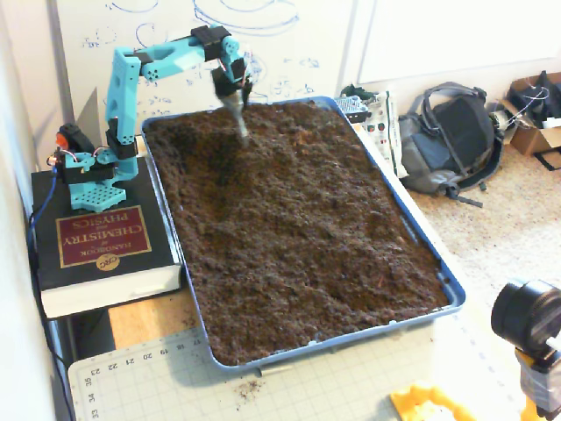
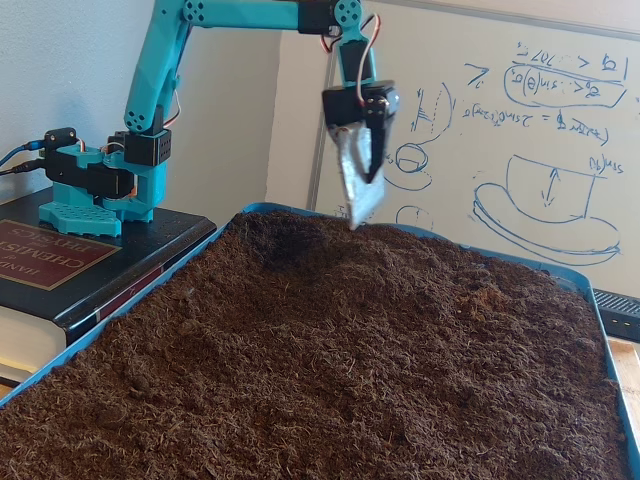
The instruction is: Build a berm.
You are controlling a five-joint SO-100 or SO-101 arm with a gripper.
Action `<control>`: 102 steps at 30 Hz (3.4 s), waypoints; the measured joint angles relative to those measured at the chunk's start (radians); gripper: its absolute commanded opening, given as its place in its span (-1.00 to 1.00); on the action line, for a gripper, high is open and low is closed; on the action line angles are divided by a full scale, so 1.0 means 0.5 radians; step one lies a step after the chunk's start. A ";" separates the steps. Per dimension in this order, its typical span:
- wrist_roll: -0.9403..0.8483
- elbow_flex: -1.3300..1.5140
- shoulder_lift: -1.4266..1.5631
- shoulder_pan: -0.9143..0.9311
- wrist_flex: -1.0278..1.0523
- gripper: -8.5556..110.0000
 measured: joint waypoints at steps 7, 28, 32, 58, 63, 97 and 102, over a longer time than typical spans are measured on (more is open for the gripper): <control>0.015 0.543 0.015 -0.120 0.350 -0.85; 0.344 0.706 -0.607 -0.285 -0.423 -0.85; 0.341 0.552 -0.721 -0.288 -0.460 -0.85; -0.015 -0.224 -1.043 -0.098 -0.430 -0.85; -0.129 -0.307 -0.930 -0.018 -0.451 -0.85; -1.236 0.779 -0.012 1.282 -0.061 -0.85; -1.239 0.960 -0.132 1.298 -0.411 -0.85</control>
